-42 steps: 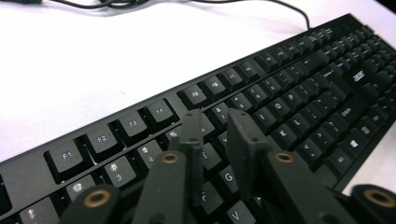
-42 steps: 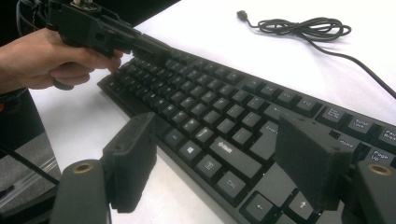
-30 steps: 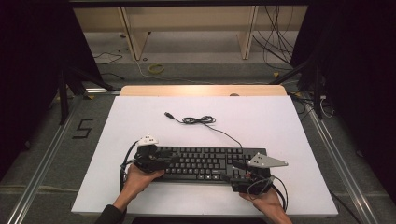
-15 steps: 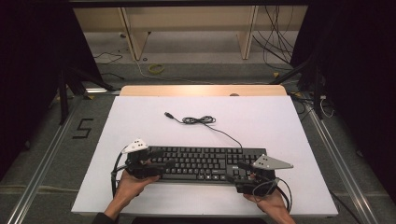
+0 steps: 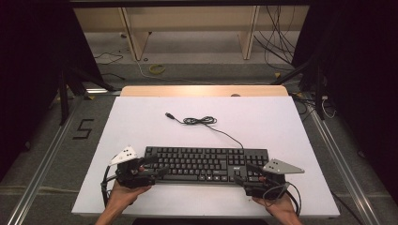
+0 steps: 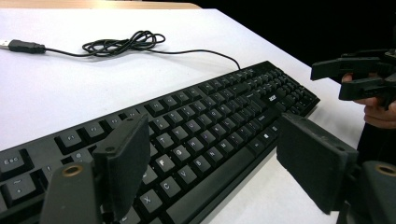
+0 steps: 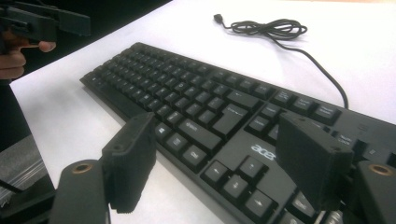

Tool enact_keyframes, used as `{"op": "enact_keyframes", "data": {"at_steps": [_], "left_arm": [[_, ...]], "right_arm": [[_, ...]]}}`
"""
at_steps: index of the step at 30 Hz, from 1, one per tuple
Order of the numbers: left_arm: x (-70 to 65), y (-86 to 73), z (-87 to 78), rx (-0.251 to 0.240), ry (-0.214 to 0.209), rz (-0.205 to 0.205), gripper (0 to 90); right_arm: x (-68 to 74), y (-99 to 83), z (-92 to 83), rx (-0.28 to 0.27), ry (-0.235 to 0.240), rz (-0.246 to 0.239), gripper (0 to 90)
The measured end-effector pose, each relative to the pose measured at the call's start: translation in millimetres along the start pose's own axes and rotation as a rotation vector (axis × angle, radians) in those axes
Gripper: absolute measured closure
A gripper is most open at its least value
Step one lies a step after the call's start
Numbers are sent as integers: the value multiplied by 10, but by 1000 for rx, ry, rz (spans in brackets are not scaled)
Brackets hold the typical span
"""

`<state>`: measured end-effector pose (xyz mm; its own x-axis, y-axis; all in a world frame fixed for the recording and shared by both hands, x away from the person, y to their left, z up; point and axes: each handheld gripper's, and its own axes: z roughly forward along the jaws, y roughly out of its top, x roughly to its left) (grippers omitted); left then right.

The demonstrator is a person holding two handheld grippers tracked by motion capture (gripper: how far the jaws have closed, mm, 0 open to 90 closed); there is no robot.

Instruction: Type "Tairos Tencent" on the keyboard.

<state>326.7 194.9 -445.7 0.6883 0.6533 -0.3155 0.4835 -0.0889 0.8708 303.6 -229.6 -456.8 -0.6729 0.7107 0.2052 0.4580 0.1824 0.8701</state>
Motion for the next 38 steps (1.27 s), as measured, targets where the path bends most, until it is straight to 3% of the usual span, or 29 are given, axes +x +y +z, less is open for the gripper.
{"op": "enact_keyframes", "data": {"at_steps": [15,38], "left_arm": [[-26,-152,-59,10,5,9,204],[29,-150,-74,-7,24,3,205]], "right_arm": [[0,-91,-47,3,-18,2,280],[-19,-94,-42,-3,-26,3,269]]}}
